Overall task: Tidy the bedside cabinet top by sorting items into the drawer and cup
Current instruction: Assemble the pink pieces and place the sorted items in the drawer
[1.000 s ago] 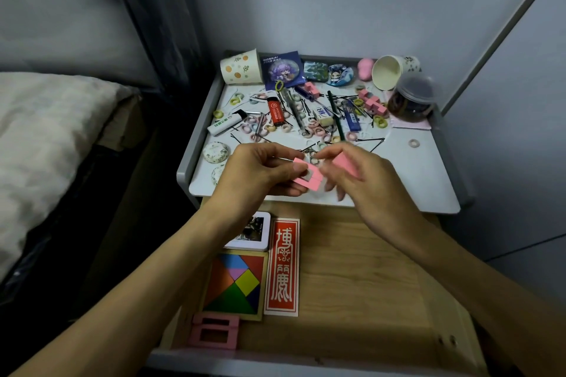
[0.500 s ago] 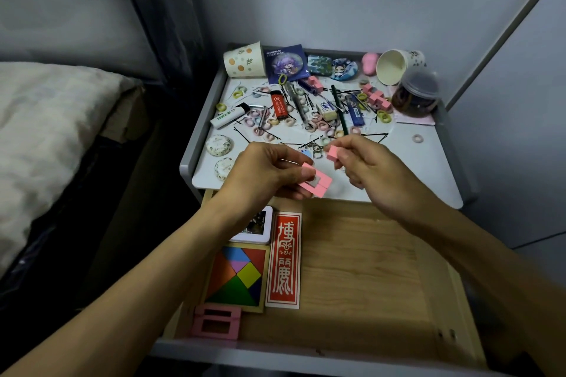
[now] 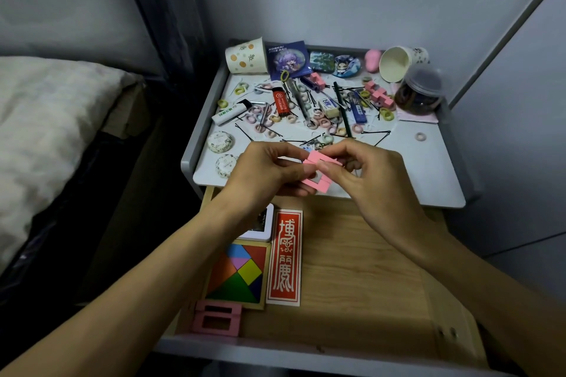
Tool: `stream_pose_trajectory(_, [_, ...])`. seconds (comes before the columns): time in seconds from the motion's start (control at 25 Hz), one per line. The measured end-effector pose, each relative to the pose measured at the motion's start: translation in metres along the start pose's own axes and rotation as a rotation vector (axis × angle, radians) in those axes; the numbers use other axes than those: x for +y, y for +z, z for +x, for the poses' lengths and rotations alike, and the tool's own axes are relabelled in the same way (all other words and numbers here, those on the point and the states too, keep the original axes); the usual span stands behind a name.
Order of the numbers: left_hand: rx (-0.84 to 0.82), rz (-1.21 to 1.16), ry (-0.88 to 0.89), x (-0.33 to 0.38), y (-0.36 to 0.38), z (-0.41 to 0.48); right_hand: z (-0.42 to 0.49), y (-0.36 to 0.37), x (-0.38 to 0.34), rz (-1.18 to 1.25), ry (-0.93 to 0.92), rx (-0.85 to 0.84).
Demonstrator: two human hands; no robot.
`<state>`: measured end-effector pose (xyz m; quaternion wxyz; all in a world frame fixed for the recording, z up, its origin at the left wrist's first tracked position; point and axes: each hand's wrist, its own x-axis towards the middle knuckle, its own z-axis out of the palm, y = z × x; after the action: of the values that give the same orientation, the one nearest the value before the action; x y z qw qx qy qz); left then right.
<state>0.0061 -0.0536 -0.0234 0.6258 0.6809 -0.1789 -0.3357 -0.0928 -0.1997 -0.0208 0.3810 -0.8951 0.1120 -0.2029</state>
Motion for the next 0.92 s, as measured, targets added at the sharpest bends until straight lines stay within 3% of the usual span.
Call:
stream_pose_trajectory(0.32, [0.02, -0.085, -0.024, 0.0, -0.007, 0.003, -0.002, 0.001, 0.003, -0.157, -0.125, -0.108])
stream_pose_trajectory(0.92, [-0.026, -0.023, -0.068, 0.002, -0.018, 0.002, -0.009, 0.004, 0.0, -0.324, -0.243, -0.066])
